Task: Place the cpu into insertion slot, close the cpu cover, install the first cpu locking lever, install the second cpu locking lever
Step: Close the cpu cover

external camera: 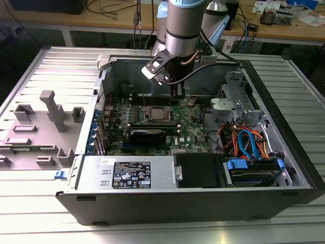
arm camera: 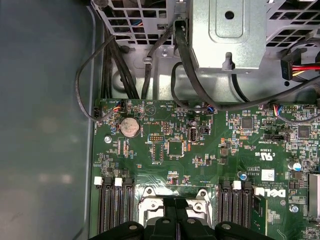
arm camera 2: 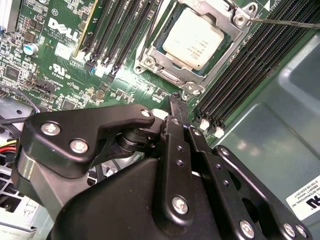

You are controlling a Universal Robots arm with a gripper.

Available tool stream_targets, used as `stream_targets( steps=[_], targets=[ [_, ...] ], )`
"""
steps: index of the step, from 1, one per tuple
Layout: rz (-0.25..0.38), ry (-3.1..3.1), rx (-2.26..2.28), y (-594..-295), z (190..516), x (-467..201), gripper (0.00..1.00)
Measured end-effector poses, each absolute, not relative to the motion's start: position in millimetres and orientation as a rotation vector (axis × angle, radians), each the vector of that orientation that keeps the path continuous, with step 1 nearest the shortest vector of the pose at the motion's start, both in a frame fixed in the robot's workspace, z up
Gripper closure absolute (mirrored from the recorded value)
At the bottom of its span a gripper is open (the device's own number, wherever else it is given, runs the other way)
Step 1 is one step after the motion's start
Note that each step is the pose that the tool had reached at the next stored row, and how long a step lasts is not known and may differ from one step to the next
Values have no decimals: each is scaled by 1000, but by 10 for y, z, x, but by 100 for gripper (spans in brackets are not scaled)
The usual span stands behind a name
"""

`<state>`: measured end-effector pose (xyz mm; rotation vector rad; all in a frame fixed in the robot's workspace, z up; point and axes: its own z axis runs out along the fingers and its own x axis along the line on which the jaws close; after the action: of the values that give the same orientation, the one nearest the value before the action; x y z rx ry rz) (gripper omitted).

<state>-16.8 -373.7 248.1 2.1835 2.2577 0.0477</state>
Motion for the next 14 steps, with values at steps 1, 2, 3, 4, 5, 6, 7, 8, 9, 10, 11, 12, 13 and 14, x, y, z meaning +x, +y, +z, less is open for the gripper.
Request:
stream_targets(
  steps=[1, 2, 3, 4, 5, 6, 7, 8, 9, 10, 11, 12, 13, 14],
  targets=[
    [48, 2258, 2183, -3737, 2480, -169, 89],
    [48, 2258, 2184, -3737, 2479, -172, 89],
    [48, 2258, 2184, -3737, 2478, -186, 89],
    [48, 2258, 2184, -3738, 2476, -194, 89],
    [48, 2258, 2184, -3738, 2475, -198, 89],
    [48, 2258, 2183, -3738, 2473, -201, 89],
    [47, 2258, 2184, -3737, 2471, -202, 89],
    [46, 2259, 2184, -3738, 2469, -204, 89],
    [45, 2259, 2185, -3740, 2464, -213, 89],
    [43, 2260, 2186, -3743, 2460, -222, 89],
    [42, 2261, 2186, -3745, 2457, -228, 89],
    [40, 2262, 2187, -3746, 2452, -240, 89],
    [38, 2263, 2189, -3747, 2447, -250, 89],
    [37, 2263, 2189, -3747, 2441, -261, 89]
  ],
)
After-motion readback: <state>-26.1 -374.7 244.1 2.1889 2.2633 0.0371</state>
